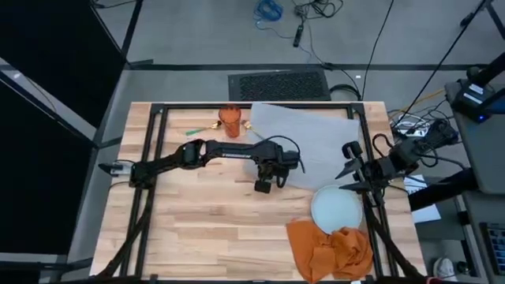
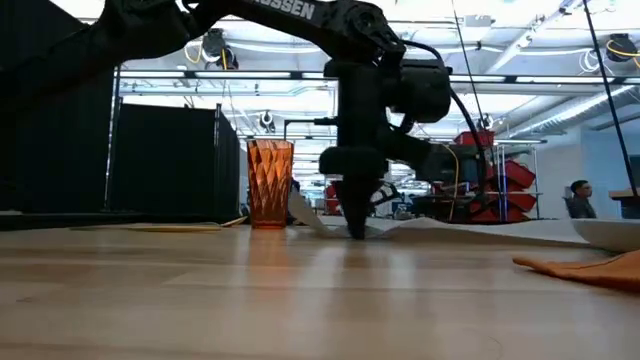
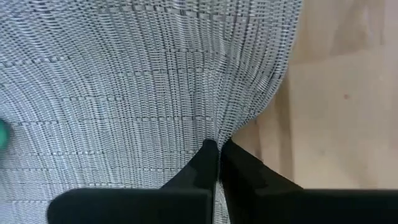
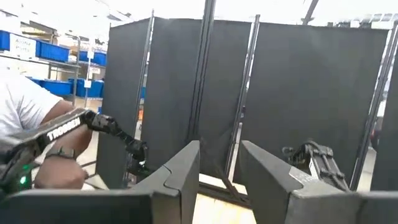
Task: Set table place
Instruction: Put the gray table mat on the center of the table
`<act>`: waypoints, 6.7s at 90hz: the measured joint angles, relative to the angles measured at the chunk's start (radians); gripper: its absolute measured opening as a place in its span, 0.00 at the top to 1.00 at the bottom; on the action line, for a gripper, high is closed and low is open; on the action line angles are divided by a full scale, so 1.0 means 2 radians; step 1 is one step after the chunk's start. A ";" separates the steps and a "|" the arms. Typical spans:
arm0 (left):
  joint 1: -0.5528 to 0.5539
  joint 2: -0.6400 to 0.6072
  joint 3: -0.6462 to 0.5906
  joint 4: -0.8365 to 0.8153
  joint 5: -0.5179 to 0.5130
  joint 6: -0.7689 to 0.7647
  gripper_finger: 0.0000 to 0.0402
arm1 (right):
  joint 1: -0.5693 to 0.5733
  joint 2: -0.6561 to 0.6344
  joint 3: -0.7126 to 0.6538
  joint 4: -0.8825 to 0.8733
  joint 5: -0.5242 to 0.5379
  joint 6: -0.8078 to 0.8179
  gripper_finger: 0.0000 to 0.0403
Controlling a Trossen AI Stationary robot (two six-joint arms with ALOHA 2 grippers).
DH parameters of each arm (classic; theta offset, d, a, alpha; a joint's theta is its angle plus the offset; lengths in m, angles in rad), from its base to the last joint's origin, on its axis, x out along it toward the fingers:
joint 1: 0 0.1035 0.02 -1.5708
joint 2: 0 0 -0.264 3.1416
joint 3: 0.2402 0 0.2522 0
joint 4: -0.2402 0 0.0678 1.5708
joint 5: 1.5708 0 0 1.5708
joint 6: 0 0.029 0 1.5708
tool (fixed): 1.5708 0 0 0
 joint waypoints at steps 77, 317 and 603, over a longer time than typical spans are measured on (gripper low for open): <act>0.002 -0.032 0.015 -0.033 -0.057 -0.023 1.00 | 0.000 0.022 0.000 -0.007 0.000 0.016 0.75; -0.146 -0.262 0.040 -0.127 -0.286 -0.194 1.00 | -0.001 0.043 0.000 0.000 0.037 0.000 0.75; -0.373 -0.419 -0.484 0.213 -0.180 -0.587 0.95 | -0.054 0.043 0.000 0.024 0.009 0.016 0.75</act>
